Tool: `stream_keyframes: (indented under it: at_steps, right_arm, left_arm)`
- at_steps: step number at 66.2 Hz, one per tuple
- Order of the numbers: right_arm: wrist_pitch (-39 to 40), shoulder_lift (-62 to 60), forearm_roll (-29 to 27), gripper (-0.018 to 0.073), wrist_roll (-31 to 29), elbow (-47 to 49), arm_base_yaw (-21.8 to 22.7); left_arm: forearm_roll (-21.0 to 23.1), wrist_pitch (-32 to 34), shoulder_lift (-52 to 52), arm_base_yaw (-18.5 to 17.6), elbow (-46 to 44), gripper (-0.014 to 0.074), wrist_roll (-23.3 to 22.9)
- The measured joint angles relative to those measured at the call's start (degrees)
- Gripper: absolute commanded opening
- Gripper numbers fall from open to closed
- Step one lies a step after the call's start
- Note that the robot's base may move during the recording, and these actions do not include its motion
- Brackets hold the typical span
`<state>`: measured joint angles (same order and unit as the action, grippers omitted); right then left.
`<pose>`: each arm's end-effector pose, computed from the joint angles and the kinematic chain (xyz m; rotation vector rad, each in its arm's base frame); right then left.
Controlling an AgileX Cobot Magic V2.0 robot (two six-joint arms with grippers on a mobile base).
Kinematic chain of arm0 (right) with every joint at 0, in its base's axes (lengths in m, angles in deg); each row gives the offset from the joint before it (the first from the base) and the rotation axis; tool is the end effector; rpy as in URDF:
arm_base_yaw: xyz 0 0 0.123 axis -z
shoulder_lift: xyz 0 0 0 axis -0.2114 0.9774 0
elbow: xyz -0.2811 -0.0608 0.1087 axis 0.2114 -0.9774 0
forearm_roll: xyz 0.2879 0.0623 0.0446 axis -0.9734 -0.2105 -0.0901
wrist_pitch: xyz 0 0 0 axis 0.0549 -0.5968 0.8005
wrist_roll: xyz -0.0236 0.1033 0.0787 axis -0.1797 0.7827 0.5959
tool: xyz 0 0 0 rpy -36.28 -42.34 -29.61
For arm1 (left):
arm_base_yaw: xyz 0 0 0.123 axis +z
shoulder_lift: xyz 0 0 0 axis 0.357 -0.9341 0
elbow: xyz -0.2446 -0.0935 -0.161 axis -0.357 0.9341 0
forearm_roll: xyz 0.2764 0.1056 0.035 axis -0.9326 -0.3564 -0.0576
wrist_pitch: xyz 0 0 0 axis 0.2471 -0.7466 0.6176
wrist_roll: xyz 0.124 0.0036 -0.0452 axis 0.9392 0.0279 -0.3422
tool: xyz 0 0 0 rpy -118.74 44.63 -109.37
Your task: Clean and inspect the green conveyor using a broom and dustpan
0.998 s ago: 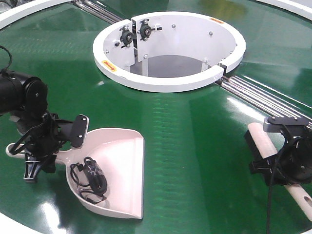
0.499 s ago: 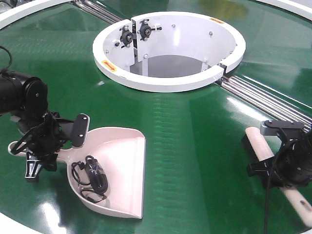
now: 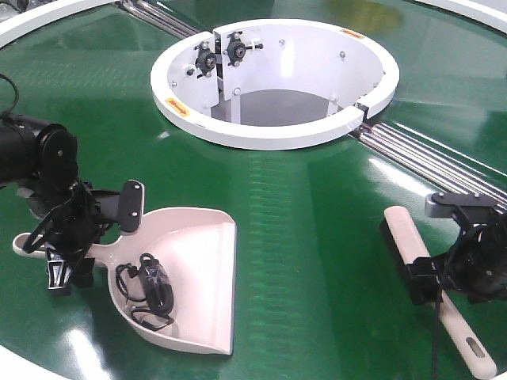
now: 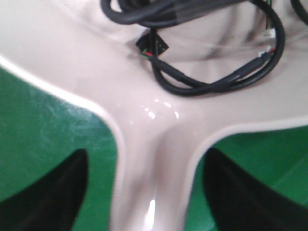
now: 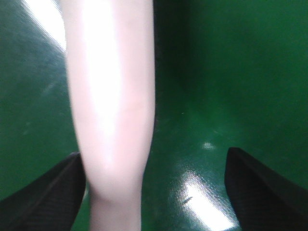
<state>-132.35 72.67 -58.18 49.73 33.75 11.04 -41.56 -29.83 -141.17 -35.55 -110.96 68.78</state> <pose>0.3012 0.0137 0.1504 -0.0217 2.9404 0.0894 0.3731 -0.0906 0.1623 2.0922 2.3035 0.1113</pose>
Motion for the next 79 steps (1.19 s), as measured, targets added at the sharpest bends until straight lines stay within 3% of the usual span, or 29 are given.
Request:
stream_keyframes:
  at_steps: [21,38,46,58,66,79]
  right_arm:
    - [-0.5,-9.57,0.0,0.0585,-0.88,0.0,0.0]
    - [5.75,-22.84,-0.06,0.0585,-1.61,0.65,0.0]
    - [6.26,-27.46,-0.55,0.058,-1.61,2.77,0.0]
    - [6.52,-35.85,-2.46,0.058,-1.61,4.01,0.0]
    - [6.5,-43.58,-2.94,0.058,-3.12,4.01,0.0]
    - [6.57,-55.77,-3.22,0.058,-4.29,3.65,0.0]
  left_arm:
    - [2.92,-1.42,8.16,0.0,0.0,0.0586,-4.88]
    - [2.97,-0.61,22.0,0.0,0.0,0.0586,-13.66]
    - [2.69,0.89,28.8,0.0,0.0,0.0586,-19.33]
    - [-1.64,1.32,37.5,0.0,0.0,0.0586,-26.68]
    - [-2.32,2.4,43.99,0.0,0.05,0.0586,-34.78]
    - [-2.56,11.68,57.61,-1.85,4.69,0.0586,-44.7]
